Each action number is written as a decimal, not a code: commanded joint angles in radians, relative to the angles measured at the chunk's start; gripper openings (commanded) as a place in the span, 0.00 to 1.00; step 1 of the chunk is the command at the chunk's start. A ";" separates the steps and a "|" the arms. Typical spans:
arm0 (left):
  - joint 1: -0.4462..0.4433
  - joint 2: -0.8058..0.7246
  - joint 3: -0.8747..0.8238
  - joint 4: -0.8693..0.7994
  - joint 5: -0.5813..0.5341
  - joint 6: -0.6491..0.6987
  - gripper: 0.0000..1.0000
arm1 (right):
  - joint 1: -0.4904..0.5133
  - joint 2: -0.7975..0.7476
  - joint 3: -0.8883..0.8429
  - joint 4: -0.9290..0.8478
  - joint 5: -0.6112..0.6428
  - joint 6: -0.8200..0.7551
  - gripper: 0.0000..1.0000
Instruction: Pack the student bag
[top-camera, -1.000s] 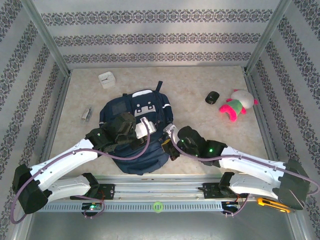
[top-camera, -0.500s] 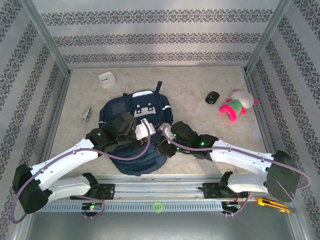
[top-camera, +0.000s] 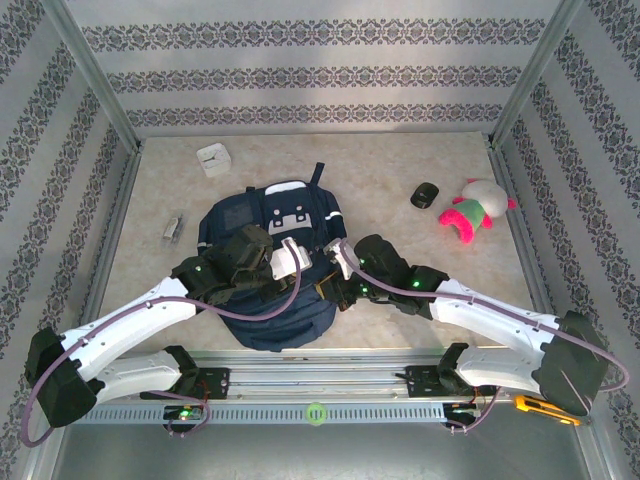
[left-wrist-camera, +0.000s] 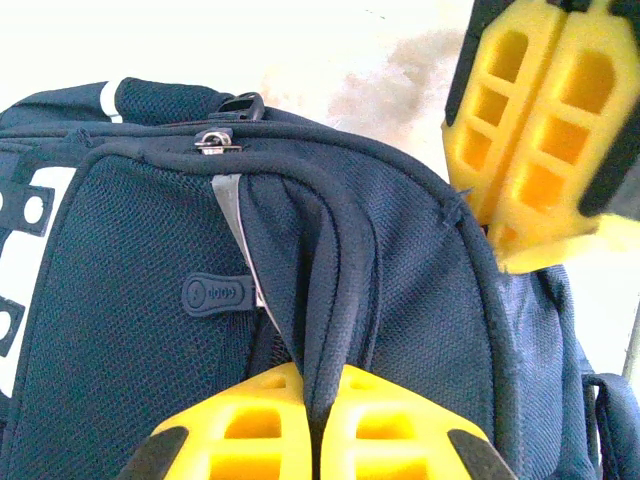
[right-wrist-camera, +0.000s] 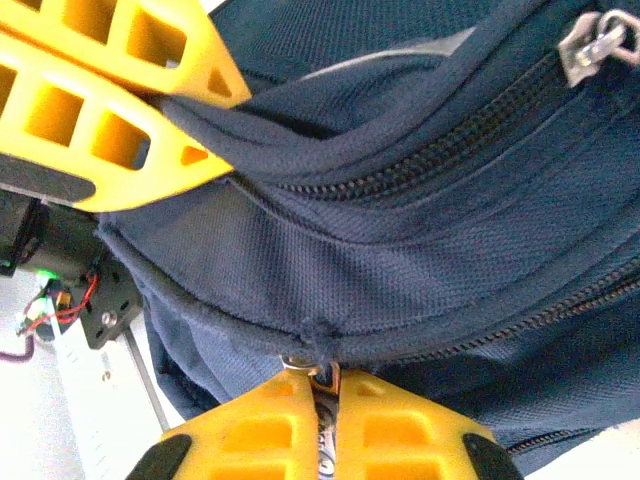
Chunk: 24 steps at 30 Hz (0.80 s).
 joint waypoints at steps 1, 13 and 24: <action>0.012 -0.019 0.010 0.012 0.011 0.003 0.00 | -0.019 -0.006 -0.018 0.039 -0.047 0.014 0.00; 0.012 -0.022 0.014 0.007 -0.002 0.003 0.00 | -0.019 0.001 0.002 -0.068 0.093 0.024 0.17; 0.012 -0.009 0.019 0.029 -0.002 -0.014 0.00 | 0.109 -0.076 0.042 -0.143 0.295 0.030 0.36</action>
